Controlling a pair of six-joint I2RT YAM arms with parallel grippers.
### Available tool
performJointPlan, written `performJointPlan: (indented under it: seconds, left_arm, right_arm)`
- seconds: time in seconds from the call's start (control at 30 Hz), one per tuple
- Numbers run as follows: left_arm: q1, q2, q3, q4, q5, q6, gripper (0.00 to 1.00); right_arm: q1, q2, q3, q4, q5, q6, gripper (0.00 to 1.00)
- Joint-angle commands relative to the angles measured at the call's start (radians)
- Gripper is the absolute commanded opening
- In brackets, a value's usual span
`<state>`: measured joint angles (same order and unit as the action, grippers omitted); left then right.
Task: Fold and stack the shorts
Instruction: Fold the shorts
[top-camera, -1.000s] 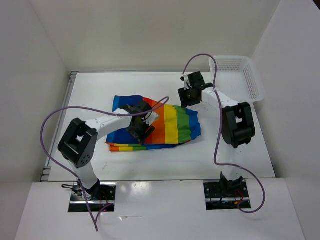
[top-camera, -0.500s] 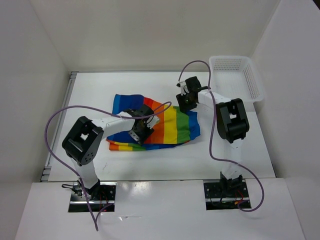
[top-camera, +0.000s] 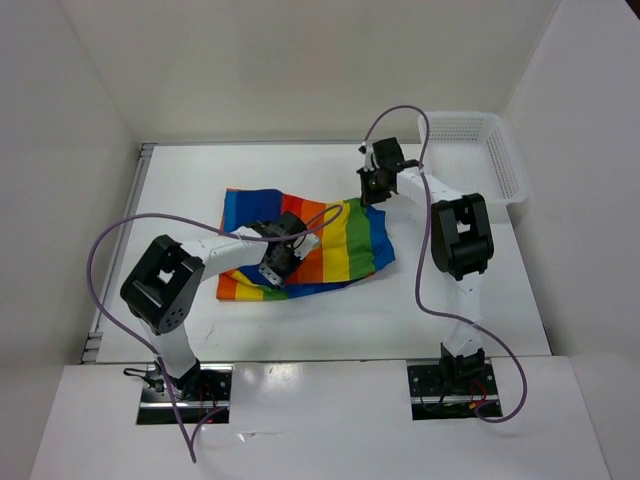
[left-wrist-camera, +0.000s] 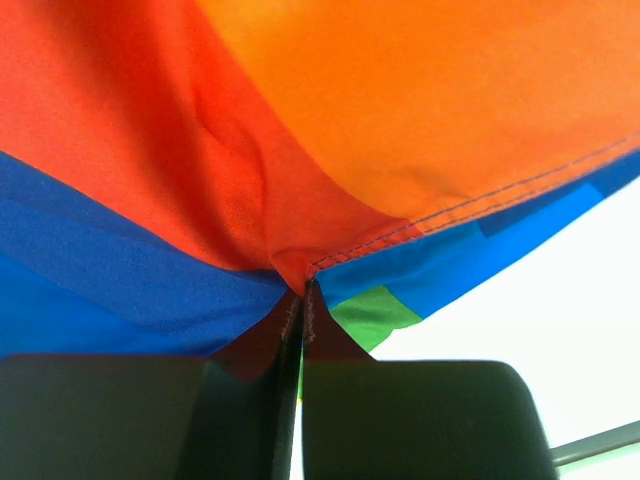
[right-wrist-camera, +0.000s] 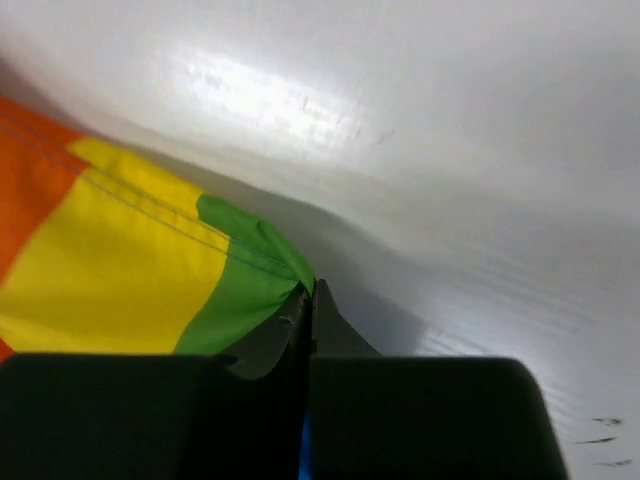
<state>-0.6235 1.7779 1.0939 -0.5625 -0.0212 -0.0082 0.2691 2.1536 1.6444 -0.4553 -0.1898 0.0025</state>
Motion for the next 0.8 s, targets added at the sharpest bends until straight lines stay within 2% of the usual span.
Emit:
performJointPlan:
  seconds: [0.0, 0.27, 0.33, 0.4, 0.43, 0.5, 0.53, 0.63, 0.67, 0.73, 0.77]
  left_arm:
    - [0.008, 0.058, -0.080, -0.016, -0.066, 0.008, 0.00]
    - [0.008, 0.058, -0.089, -0.016, -0.098, 0.008, 0.00]
    - [0.008, 0.069, -0.078, -0.016, -0.098, 0.008, 0.02]
    - [0.008, 0.078, -0.057, -0.016, -0.098, 0.008, 0.06]
    - [0.008, 0.078, -0.046, -0.028, -0.098, 0.008, 0.13]
    - [0.008, 0.087, -0.022, -0.037, -0.098, 0.008, 0.22]
    - [0.008, 0.087, 0.007, -0.060, -0.098, 0.008, 0.33]
    - [0.008, 0.087, 0.056, -0.103, -0.051, 0.008, 0.43]
    - [0.008, 0.078, 0.085, -0.112, -0.037, 0.008, 0.48]
    - [0.008, 0.066, 0.107, -0.128, -0.028, 0.008, 0.52]
    - [0.008, 0.042, 0.116, -0.143, -0.028, 0.008, 0.54]
  right_arm:
    - [-0.042, 0.009, 0.130, 0.070, 0.050, 0.085, 0.00]
    - [-0.042, 0.031, 0.141, 0.079, 0.081, 0.094, 0.00]
    - [-0.042, 0.031, 0.152, 0.079, 0.081, 0.083, 0.16]
    - [-0.042, 0.031, 0.166, 0.079, 0.090, 0.074, 0.42]
    - [-0.042, 0.031, 0.181, 0.079, 0.090, 0.065, 0.57]
    - [-0.042, 0.005, 0.195, 0.070, 0.070, 0.054, 0.65]
    - [-0.042, -0.023, 0.204, 0.057, 0.060, 0.054, 0.71]
    - [-0.042, -0.102, 0.184, 0.040, 0.039, 0.036, 0.74]
    - [-0.042, -0.127, 0.139, 0.024, 0.039, 0.036, 0.74]
    - [-0.051, -0.205, 0.069, 0.010, 0.029, 0.047, 0.74]
    - [-0.051, -0.230, -0.005, -0.005, 0.010, 0.047, 0.64]
